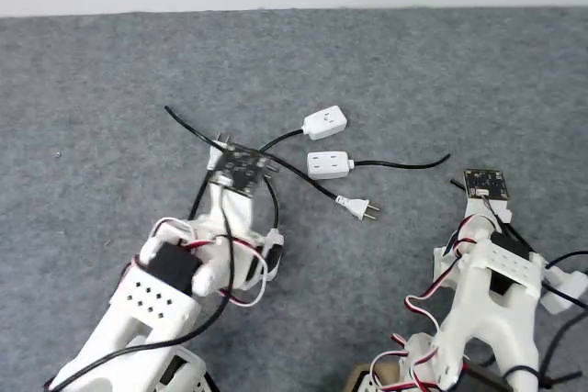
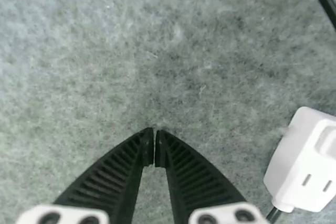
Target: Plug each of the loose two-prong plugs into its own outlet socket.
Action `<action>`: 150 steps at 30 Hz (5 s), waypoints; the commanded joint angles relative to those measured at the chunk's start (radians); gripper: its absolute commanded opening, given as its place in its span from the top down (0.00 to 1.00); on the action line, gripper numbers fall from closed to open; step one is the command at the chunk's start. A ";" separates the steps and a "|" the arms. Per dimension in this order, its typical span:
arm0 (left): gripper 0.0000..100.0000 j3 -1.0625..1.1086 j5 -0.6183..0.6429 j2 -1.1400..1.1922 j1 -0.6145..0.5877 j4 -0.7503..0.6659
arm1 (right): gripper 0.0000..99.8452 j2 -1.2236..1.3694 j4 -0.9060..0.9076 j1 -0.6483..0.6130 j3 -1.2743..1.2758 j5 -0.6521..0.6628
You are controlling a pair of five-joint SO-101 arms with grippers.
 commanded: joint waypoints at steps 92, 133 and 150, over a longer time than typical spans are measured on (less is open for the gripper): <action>0.71 0.170 -0.043 0.061 -0.339 -0.021 | 0.99 -0.022 -0.015 -0.012 -0.005 0.025; 0.98 -0.088 0.012 0.687 -0.330 -0.130 | 0.99 -0.022 -0.012 -0.007 -0.005 0.025; 0.99 -0.418 0.164 0.687 -0.167 0.120 | 0.99 -0.022 -0.015 -0.010 -0.005 0.025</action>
